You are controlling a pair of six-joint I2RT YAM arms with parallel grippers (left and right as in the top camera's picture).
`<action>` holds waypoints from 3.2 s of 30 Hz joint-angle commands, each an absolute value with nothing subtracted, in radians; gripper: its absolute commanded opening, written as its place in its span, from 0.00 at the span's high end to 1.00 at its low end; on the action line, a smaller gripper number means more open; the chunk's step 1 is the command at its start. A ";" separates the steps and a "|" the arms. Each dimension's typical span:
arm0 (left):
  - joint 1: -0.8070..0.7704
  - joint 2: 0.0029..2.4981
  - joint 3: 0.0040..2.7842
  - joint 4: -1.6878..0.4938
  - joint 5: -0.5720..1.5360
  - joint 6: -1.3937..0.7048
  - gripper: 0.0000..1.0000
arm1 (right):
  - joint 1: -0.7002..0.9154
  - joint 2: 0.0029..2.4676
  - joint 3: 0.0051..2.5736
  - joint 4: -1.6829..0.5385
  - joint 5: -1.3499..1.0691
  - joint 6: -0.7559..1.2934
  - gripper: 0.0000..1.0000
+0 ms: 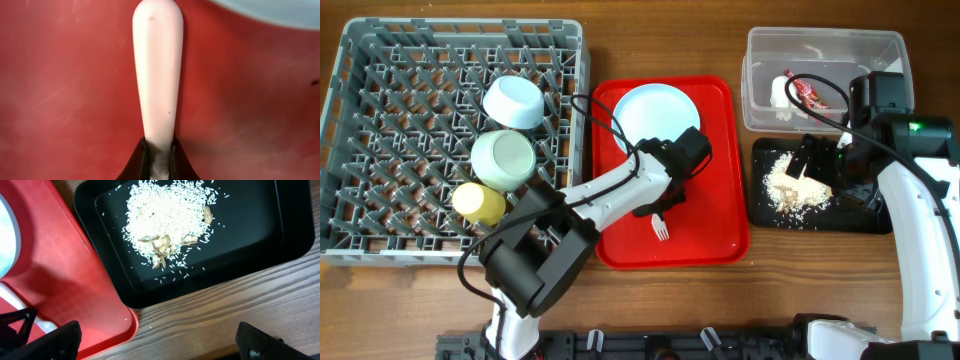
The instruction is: Sort waste into correct bins and load items into the dishwasher rack
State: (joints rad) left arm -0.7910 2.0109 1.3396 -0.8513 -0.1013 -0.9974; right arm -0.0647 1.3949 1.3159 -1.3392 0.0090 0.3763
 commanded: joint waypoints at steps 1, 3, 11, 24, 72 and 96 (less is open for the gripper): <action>-0.763 1.940 1.330 -0.905 -0.118 -0.963 0.96 | -0.068 1.386 1.325 -1.341 0.026 0.367 0.00; -0.739 1.863 1.330 -0.926 -0.118 -0.898 0.96 | -0.068 1.386 1.325 -1.340 0.026 0.367 0.00; -0.377 1.504 1.330 -0.922 -0.118 -0.536 0.96 | -0.068 1.386 1.325 -1.340 0.026 0.367 0.00; -0.247 1.660 1.328 -0.825 -0.117 -0.187 0.25 | -0.068 1.386 1.325 -1.343 0.022 0.367 0.00; 0.004 1.588 1.405 -0.515 0.896 -0.323 0.96 | -0.068 1.386 1.325 -1.343 0.023 0.367 0.00; 0.056 1.664 1.405 -0.966 0.170 -0.322 0.00 | 0.093 1.386 1.325 -1.018 -0.286 0.265 0.00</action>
